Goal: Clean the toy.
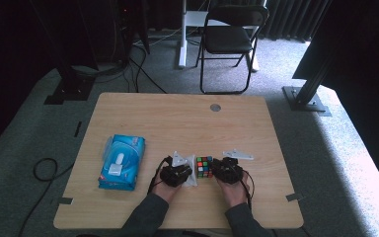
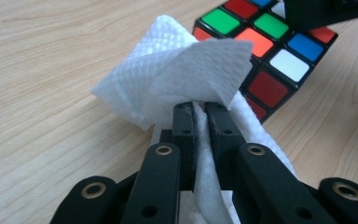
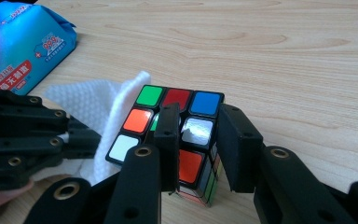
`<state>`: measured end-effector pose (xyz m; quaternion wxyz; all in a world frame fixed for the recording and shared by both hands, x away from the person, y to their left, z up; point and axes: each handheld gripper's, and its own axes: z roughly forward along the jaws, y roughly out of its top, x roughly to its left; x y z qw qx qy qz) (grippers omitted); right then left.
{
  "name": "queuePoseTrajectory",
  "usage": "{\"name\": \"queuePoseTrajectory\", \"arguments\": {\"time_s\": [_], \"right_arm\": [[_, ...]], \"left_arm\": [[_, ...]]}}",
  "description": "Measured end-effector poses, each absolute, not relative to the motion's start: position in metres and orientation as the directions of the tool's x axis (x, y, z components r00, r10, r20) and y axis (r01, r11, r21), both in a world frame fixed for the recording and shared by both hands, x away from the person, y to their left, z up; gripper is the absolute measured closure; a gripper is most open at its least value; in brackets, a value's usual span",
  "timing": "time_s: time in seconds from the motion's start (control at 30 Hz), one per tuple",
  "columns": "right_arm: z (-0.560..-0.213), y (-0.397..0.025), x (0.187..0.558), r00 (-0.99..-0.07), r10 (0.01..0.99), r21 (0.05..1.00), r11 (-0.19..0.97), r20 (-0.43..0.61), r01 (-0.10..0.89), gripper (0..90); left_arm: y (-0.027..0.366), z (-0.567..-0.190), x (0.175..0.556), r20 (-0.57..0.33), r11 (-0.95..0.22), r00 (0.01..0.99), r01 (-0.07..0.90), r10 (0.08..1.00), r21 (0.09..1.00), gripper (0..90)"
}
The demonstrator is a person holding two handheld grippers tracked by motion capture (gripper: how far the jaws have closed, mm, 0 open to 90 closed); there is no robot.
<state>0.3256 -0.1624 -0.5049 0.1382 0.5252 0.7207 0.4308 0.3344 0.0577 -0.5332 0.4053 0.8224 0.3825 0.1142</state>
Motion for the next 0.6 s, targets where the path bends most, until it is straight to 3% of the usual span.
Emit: {"name": "queuePoseTrajectory", "arguments": {"time_s": [0.6], "right_arm": [[-0.513,-0.188,0.339,-0.345,0.784,0.651,-0.098,0.517,0.753,69.3]], "left_arm": [[0.060,-0.533,0.335,-0.126,-0.375,0.679,0.540,0.723,0.753,83.1]]}}
